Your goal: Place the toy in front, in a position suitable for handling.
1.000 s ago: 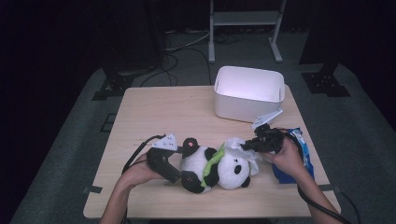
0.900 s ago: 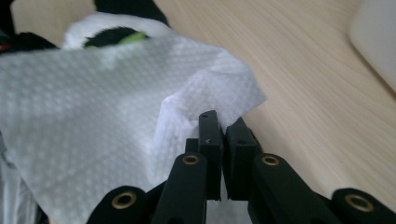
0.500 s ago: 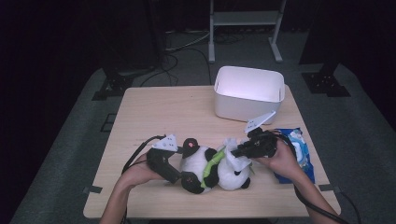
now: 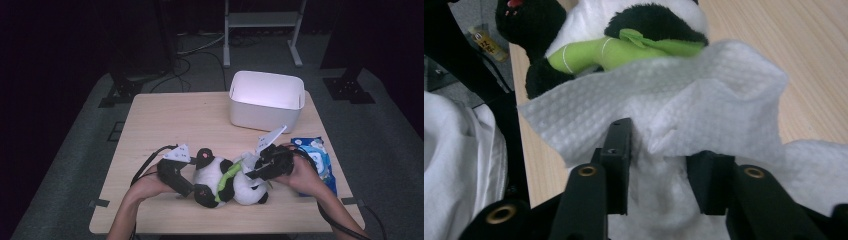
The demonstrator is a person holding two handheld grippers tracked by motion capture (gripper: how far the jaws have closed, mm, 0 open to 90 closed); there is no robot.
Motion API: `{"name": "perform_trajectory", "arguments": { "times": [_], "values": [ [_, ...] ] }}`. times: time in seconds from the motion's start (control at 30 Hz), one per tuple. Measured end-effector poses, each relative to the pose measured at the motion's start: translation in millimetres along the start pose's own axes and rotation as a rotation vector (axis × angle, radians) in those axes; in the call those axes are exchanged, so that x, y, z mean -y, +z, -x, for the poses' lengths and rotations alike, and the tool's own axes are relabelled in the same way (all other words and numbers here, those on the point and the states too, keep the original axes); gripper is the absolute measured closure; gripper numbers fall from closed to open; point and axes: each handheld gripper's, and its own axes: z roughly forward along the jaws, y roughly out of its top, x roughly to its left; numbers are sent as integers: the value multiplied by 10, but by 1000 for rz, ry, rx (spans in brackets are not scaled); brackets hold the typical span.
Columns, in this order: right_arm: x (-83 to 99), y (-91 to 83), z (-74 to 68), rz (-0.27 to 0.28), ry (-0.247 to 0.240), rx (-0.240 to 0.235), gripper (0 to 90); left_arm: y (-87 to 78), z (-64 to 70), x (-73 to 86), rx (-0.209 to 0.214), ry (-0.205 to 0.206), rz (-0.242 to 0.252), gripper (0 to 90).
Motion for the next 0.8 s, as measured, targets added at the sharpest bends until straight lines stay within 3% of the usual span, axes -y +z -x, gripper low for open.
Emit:
{"name": "perform_trajectory", "arguments": {
  "times": [0.17,0.4,0.6,0.7,0.73,0.8],
  "values": [
    [43,-4,5,22,7,-8,696,-56,-15,-24,-9,-6,23,53],
    [93,-19,-48,21,-2,-32,725,19,-82,-75,-36,-35,-7,65],
    [141,-41,-129,23,-24,-50,762,182,-138,-91,8,-73,-42,66],
    [171,-52,-159,26,-33,-52,781,246,-160,-78,60,-97,-53,67],
    [182,-58,-172,30,-27,-55,793,241,-155,-73,79,-86,-56,126],
    [197,-76,-170,38,-30,-64,825,229,-139,-72,80,-77,-57,155]
  ]
}}
